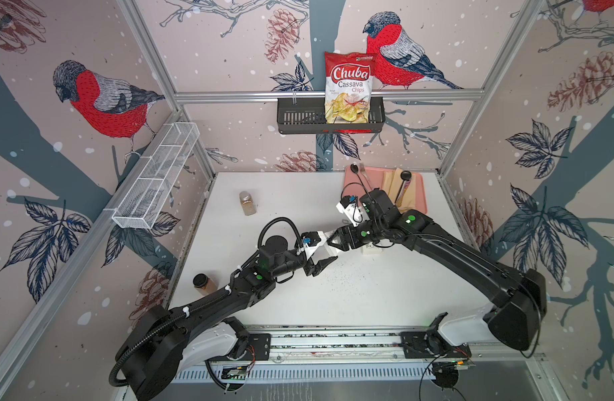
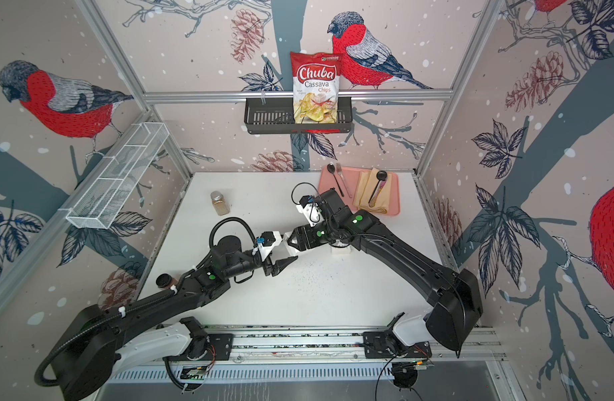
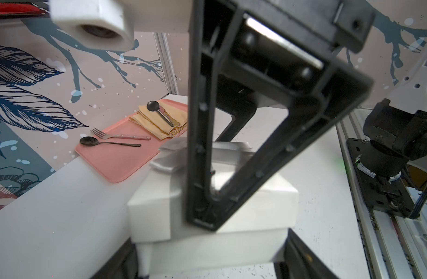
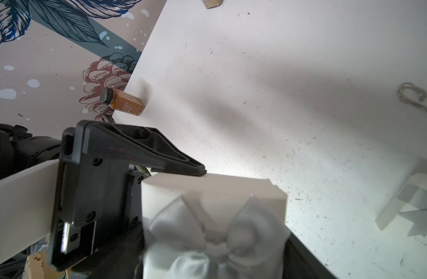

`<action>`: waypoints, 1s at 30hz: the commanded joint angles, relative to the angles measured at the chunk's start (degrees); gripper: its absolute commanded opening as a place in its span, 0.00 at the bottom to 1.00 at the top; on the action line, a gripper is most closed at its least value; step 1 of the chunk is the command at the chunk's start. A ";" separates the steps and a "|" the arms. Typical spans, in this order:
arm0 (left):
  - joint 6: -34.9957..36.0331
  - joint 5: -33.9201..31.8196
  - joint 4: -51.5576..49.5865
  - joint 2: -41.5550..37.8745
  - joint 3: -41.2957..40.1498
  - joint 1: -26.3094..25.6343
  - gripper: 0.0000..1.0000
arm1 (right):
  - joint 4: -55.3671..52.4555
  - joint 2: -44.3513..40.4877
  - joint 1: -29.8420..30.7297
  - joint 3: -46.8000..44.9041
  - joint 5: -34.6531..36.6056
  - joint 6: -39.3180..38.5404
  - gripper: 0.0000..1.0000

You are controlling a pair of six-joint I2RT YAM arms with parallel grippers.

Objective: Take the necklace out of the lift-off lid jewelry box
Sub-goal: Open the lid on the jewelry box.

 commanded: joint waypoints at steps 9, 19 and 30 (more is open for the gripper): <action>-0.89 -0.86 0.79 -1.45 -0.81 0.08 0.65 | 2.19 -0.90 -2.22 -2.00 -4.65 0.90 0.72; -1.58 -2.76 0.65 -3.01 -2.50 0.13 0.65 | 2.95 -1.55 -4.25 -2.00 -5.67 1.64 0.71; -3.40 -4.59 -1.26 -4.89 -3.67 0.13 0.65 | 7.25 -3.79 -9.11 -6.81 -10.16 3.07 0.73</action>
